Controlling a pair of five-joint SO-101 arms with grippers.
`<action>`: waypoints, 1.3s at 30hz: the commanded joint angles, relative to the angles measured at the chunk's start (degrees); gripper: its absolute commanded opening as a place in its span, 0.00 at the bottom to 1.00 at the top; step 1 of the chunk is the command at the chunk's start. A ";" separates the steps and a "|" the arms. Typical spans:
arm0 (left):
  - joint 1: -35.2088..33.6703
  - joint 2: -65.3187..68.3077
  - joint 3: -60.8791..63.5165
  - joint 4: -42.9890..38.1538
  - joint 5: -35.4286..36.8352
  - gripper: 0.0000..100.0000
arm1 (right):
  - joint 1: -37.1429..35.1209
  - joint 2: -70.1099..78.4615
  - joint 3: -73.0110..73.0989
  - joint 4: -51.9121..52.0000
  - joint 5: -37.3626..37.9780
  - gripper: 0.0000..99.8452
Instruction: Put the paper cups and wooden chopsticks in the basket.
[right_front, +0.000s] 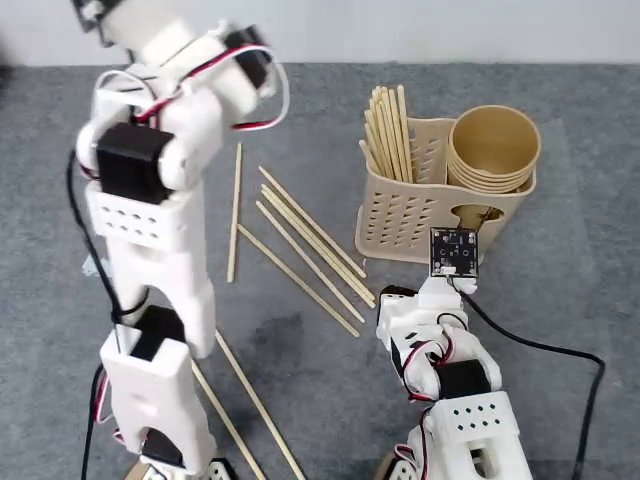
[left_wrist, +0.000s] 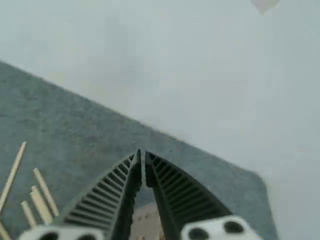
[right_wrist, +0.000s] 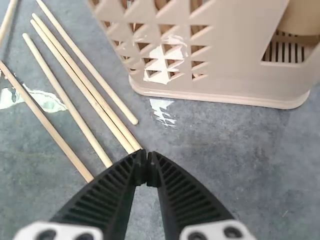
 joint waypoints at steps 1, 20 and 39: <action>-5.54 -4.04 -1.71 3.16 -5.98 0.02 | 0.22 -1.10 -0.79 -0.66 0.26 0.02; -34.55 -22.86 52.53 2.73 -21.36 0.01 | -15.25 -0.40 -25.23 21.67 18.46 0.02; -36.84 -34.64 114.42 -33.85 -24.88 0.01 | -18.86 50.77 -58.90 22.46 29.10 0.04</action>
